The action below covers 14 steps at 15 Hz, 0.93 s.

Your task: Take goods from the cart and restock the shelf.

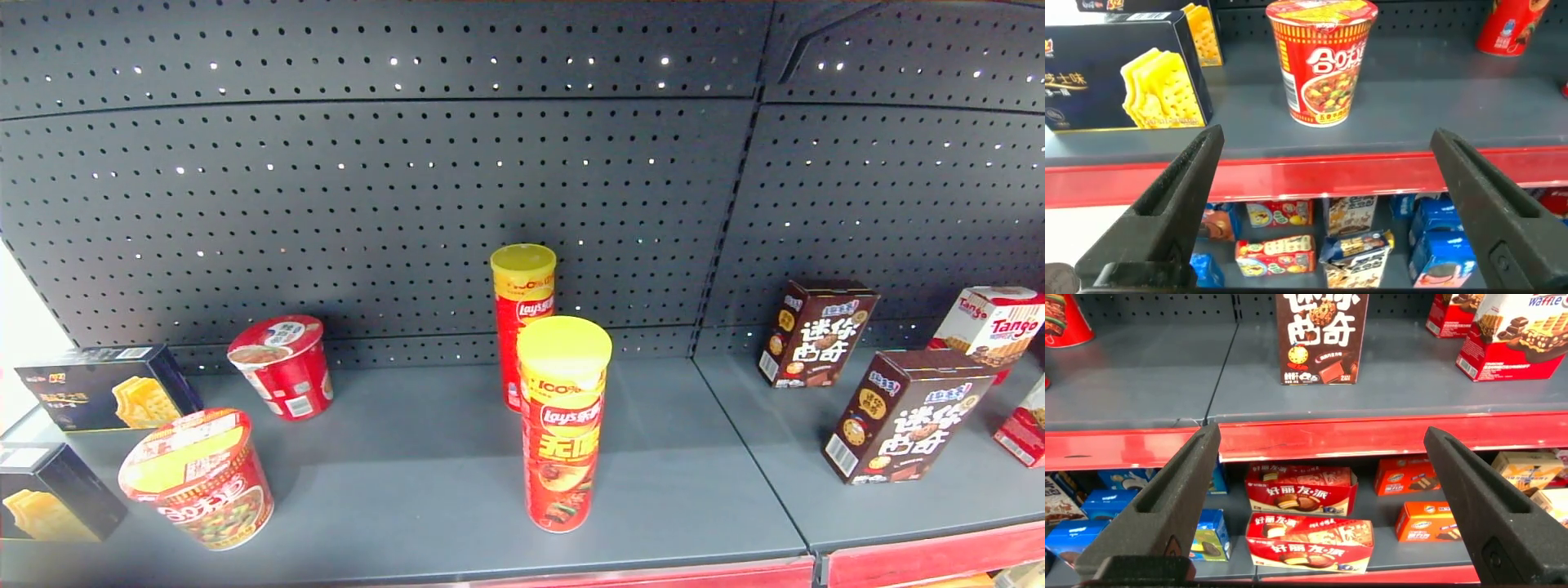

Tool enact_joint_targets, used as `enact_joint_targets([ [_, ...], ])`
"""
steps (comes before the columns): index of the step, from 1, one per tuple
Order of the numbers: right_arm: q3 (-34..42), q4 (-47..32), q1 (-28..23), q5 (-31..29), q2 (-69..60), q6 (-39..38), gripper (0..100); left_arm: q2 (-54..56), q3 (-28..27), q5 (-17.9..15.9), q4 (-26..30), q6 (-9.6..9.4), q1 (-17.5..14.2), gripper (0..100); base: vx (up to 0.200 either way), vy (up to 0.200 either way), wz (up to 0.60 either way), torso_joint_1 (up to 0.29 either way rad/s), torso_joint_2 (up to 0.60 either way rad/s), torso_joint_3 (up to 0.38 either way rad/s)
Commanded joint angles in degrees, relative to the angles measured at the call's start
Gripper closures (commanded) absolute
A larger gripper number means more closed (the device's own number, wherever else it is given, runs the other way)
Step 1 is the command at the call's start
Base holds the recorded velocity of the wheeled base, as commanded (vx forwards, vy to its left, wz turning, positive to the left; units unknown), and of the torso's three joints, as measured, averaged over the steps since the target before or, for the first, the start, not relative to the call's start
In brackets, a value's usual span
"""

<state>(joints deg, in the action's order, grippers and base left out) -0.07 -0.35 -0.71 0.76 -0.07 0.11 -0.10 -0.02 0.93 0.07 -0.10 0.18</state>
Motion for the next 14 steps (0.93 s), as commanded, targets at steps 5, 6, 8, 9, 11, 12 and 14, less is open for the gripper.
enact_joint_targets([
  [5,0.1,0.0,0.0,0.0,0.1,0.1,0,0.0,0.0,0.2,-0.1,-3.07,0.0,0,0.000,0.000,0.00,0.000,0.00,0.000],
  [6,0.0,0.0,0.0,0.0,0.1,0.0,0,0.1,0.0,0.2,0.0,-2.54,0.0,0,-0.200,0.000,0.00,0.002,0.00,0.007],
  [8,0.1,0.0,0.0,0.0,0.1,0.0,0,0.1,0.0,1.4,0.0,-1.92,0.0,0,-0.200,0.000,0.00,0.012,0.00,0.000],
  [9,0.0,0.0,0.0,0.0,0.1,0.1,0,0.1,0.0,1.4,0.0,-1.40,0.0,0,0.000,0.000,0.00,0.000,0.00,0.000],
  [11,0.0,0.0,0.0,0.0,0.1,0.1,0,0.0,0.0,1.4,0.0,-0.87,0.0,0,0.000,0.000,0.00,0.000,0.00,0.000],
  [12,0.0,0.0,0.0,0.0,0.1,0.1,0,0.0,0.0,1.4,0.0,-0.17,0.0,0,0.000,0.000,0.00,0.000,0.00,0.000],
  [14,0.1,0.0,0.0,0.1,0.1,0.1,0,0.0,0.0,1.4,0.0,1.06,0.0,0,0.000,0.000,0.00,0.000,0.00,0.000],
])
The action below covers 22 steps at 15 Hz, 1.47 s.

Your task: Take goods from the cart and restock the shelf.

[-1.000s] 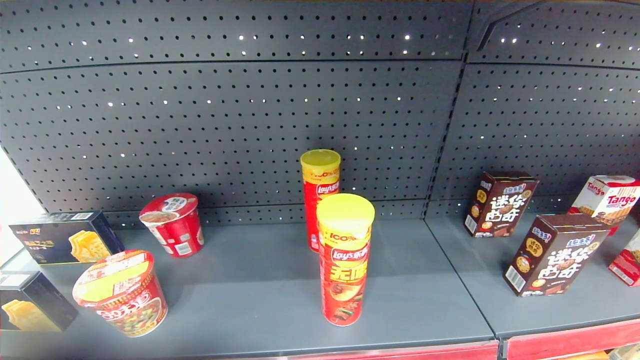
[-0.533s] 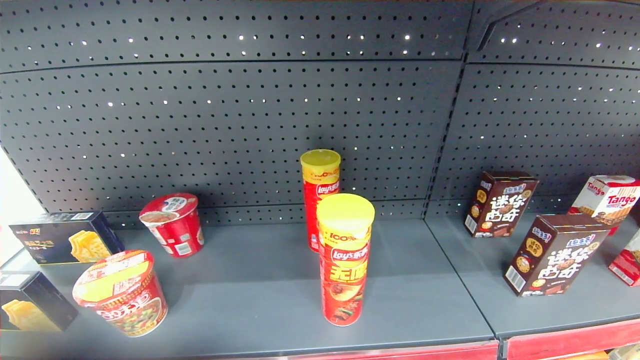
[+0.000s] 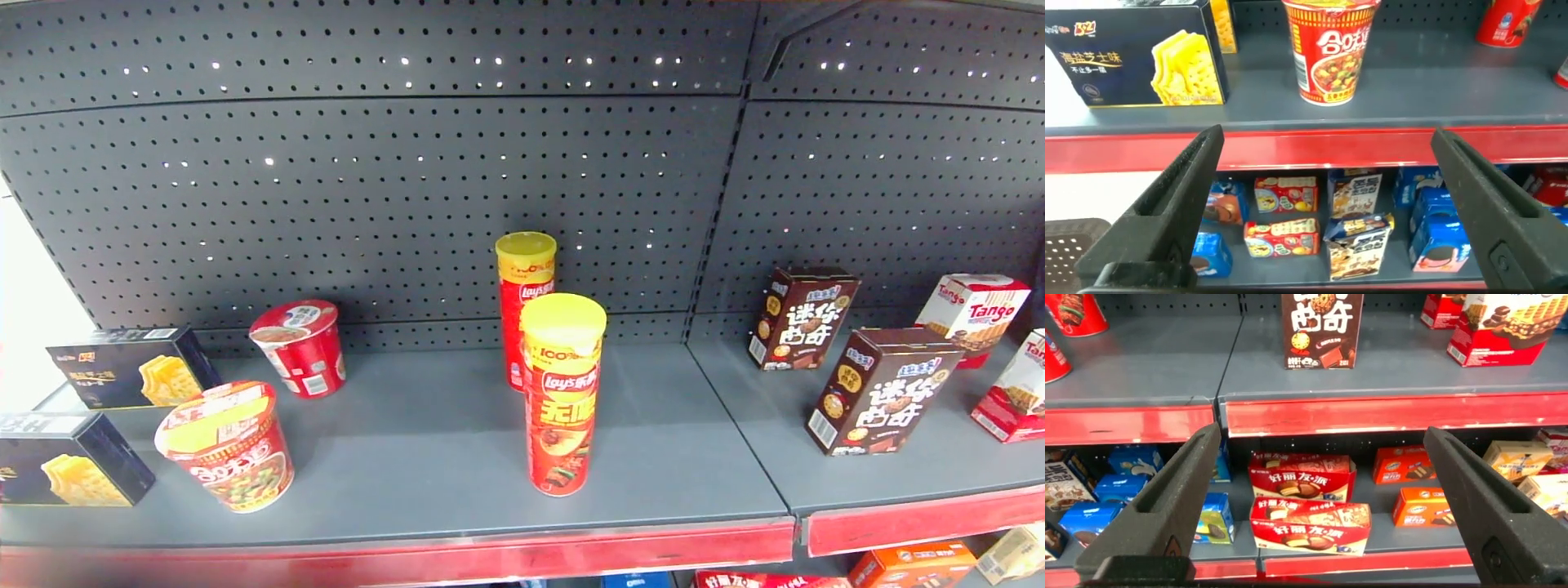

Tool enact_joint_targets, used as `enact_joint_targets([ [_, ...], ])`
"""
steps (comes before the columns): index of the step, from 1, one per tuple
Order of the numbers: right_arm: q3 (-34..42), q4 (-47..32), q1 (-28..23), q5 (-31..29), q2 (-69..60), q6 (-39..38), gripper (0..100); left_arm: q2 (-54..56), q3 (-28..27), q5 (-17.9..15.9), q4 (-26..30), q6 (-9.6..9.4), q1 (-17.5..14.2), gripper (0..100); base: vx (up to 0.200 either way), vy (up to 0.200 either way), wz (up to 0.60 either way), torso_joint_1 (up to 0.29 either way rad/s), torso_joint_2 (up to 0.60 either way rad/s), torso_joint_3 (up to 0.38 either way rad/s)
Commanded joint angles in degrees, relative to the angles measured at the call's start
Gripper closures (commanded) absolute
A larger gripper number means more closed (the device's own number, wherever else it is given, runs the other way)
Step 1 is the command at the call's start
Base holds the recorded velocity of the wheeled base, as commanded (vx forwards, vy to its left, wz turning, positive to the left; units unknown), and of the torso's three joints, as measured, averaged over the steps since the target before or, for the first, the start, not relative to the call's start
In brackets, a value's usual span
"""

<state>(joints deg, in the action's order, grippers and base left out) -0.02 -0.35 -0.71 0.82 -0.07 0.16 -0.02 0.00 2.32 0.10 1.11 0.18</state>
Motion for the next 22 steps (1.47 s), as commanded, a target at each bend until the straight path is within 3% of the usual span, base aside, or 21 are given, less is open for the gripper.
enact_joint_targets([
  [1,0.0,0.0,0.1,0.0,0.1,0.0,0,-0.1,0.0,0.0,0.0,0.74,0.0,0,0.000,0.000,0.00,0.000,0.00,0.000],
  [12,-0.1,0.0,0.0,0.0,0.1,-0.1,0,-0.1,0.0,0.0,0.0,0.74,0.0,0,0.000,0.000,0.11,0.001,0.00,0.000],
  [14,-12.0,-0.7,2.7,5.2,5.4,-0.5,0,-0.1,0.0,0.0,0.0,0.65,0.0,0,0.000,0.000,0.00,0.000,0.00,0.000],
  [18,-27.1,-0.9,12.9,13.0,22.0,-0.7,0,-0.1,0.0,0.1,0.0,0.74,0.0,0,0.000,0.000,0.00,0.000,0.00,0.000],
  [19,-27.1,-0.9,12.9,13.0,22.0,-0.7,0,-0.1,0.0,0.1,0.0,0.74,0.0,0,0.000,0.000,0.00,0.000,0.00,0.000],
  [20,-31.3,0.0,13.4,10.8,31.0,4.0,0,-0.1,0.0,0.1,0.0,0.82,0.0,0,0.000,0.000,0.00,0.000,0.00,0.000],
  [22,-31.2,5.0,17.5,10.7,37.4,4.9,0,-0.1,0.0,0.1,0.0,0.74,0.0,0,0.000,0.000,0.00,0.000,0.00,0.000],
])
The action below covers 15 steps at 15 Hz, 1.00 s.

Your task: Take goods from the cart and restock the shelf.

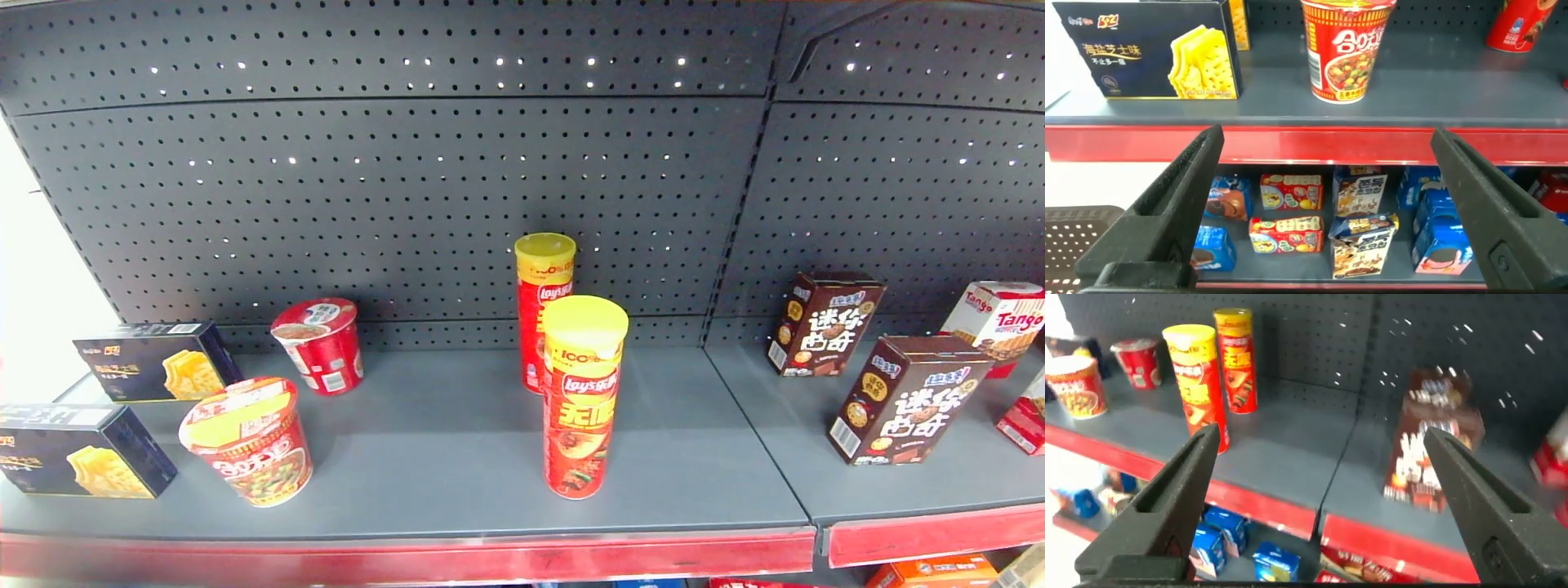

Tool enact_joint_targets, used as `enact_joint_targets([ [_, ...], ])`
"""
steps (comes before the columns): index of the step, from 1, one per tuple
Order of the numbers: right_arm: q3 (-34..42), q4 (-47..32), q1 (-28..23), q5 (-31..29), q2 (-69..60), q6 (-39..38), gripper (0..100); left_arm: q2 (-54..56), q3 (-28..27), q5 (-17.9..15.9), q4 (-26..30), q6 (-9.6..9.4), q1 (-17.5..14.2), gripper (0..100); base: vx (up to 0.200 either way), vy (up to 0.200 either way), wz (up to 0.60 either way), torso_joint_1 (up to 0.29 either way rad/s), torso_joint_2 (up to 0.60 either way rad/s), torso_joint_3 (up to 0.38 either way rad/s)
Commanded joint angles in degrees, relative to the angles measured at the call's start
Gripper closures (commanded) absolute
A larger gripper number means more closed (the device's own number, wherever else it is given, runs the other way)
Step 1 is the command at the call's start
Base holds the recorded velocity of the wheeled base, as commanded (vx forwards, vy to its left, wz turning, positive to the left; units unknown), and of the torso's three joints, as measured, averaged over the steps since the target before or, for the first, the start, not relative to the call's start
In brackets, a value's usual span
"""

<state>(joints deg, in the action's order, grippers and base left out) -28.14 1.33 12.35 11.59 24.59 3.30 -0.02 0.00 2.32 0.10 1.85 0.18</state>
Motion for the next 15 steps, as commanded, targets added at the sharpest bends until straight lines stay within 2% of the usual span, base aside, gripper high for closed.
enact_joint_targets([
  [1,-3.0,3.8,7.2,-0.8,14.6,1.4,0,-0.1,0.0,0.1,0.0,-0.01,0.0,0,0.000,0.000,0.00,0.000,0.00,0.000],
  [2,-4.6,3.9,10.9,-4.4,20.0,0.2,0,-0.1,0.0,0.0,0.0,-0.01,0.0,0,0.000,0.000,0.00,0.000,0.00,0.000],
  [3,-8.3,3.7,12.3,-7.4,25.1,-2.9,0,-0.1,0.0,0.1,0.0,-0.01,0.0,0,0.000,0.000,0.00,0.000,0.00,0.000],
  [4,-11.9,3.3,13.6,-9.0,29.6,-6.8,0,-0.1,0.0,0.0,0.0,-0.01,0.0,0,0.000,0.000,0.00,0.000,0.00,0.000],
  [6,-14.8,3.9,14.3,-12.2,37.5,-8.9,0,-0.1,0.0,0.0,0.0,-0.01,0.0,0,0.000,0.000,0.00,0.000,0.00,0.000],
  [9,-14.1,9.2,17.0,-16.5,46.3,-13.3,0,-0.1,0.0,0.1,0.0,-0.01,0.0,0,0.000,0.000,0.00,0.000,0.00,0.000],
  [11,-13.9,9.8,18.5,-20.6,51.1,-16.6,0,-0.1,0.0,0.1,0.0,-0.01,0.0,0,0.000,0.000,0.00,0.000,0.00,0.000],
  [13,-13.7,10.6,20.0,-21.0,54.8,-19.3,0,-0.1,0.0,0.1,0.0,-0.01,0.0,0,0.000,0.000,0.00,0.000,0.00,0.000],
  [15,-12.9,16.1,20.9,-20.9,59.3,-19.6,0,-0.1,0.0,0.1,0.0,-0.01,0.0,0,0.000,0.000,0.00,0.000,0.00,0.000],
])
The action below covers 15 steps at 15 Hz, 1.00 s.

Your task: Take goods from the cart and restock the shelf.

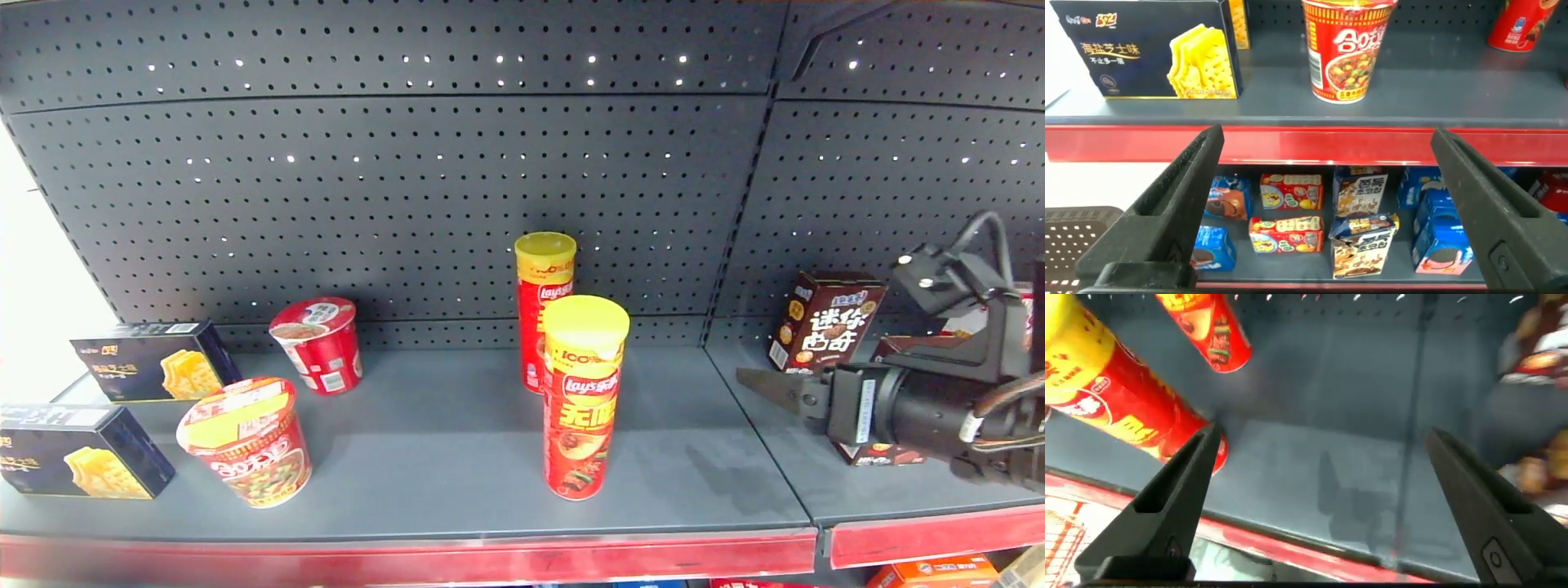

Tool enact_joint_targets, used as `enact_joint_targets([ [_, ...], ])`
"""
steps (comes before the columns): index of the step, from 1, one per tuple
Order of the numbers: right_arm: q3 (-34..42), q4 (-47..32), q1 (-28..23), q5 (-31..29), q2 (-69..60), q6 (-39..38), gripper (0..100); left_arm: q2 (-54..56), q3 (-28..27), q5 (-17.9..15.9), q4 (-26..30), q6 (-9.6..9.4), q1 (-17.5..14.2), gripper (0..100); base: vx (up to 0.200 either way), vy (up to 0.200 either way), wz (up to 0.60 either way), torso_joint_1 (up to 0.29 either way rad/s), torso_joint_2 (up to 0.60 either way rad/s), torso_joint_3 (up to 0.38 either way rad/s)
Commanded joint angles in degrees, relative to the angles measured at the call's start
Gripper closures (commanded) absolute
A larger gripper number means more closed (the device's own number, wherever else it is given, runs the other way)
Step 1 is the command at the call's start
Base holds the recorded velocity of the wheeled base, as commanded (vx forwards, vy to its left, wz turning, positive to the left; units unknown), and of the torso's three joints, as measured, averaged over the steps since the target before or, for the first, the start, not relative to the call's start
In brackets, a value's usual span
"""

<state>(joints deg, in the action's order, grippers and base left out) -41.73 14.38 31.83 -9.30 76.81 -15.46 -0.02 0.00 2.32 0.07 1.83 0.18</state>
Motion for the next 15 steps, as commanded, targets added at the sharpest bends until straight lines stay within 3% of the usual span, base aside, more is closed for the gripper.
enact_joint_targets([
  [1,1.1,5.7,1.7,0.2,9.2,-0.8,0,-0.1,0.0,0.1,0.0,0.02,0.0,0,0.000,0.000,0.00,0.000,0.00,0.000],
  [5,2.6,12.3,4.7,0.7,13.8,-0.4,0,-0.1,0.0,0.1,0.0,0.02,0.0,0,0.000,0.000,0.00,0.000,0.00,0.000],
  [15,0.1,14.5,7.2,0.8,18.9,-0.1,0,-0.1,0.0,0.0,0.0,0.02,0.0,0,0.000,0.000,0.00,0.000,0.00,0.000],
])
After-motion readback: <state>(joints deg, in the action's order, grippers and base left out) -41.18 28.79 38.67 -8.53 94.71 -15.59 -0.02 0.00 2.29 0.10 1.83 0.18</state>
